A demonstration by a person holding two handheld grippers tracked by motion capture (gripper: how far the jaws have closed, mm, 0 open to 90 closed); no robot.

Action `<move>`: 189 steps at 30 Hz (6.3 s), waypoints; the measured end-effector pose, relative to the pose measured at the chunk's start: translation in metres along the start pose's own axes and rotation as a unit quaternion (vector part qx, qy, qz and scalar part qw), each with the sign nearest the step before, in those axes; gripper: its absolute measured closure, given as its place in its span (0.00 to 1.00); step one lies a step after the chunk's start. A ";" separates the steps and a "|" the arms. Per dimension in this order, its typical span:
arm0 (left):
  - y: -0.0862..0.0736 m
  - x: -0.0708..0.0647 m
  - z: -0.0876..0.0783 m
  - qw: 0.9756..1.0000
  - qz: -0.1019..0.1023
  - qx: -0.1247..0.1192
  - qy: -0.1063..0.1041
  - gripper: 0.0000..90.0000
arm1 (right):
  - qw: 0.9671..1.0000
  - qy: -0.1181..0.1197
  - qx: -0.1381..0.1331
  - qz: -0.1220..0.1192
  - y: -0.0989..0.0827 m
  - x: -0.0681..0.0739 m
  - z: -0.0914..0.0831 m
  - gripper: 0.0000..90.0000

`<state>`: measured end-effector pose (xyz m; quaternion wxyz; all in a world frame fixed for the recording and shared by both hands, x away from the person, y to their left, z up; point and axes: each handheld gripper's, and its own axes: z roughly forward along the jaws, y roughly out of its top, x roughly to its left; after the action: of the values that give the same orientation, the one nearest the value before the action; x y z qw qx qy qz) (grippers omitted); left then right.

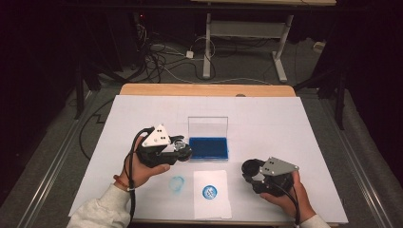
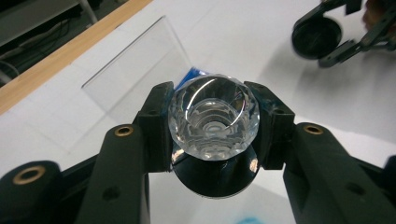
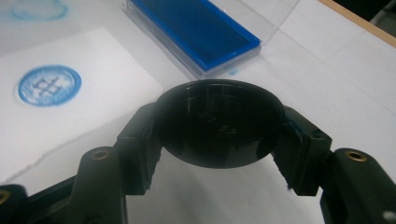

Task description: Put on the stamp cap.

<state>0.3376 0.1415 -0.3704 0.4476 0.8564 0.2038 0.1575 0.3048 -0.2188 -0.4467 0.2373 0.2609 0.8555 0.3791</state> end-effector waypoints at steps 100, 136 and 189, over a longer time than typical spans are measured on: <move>0.014 -0.022 0.060 0.994 -0.040 -0.043 -0.095 0.60 | 0.995 0.068 -0.068 0.003 0.066 0.041 0.056 0.43; 0.022 -0.037 0.055 0.996 -0.005 -0.042 -0.084 0.60 | 0.994 0.065 -0.092 -0.016 0.064 0.041 0.051 0.42; 0.015 -0.017 0.026 0.999 -0.006 -0.038 -0.033 0.60 | 0.996 -0.016 -0.076 -0.044 0.056 0.022 0.030 0.31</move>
<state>0.3377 0.1070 -0.3743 0.4873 0.8423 0.1877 0.1339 0.3214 -0.1575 -0.4256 0.2863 0.2107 0.8309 0.4281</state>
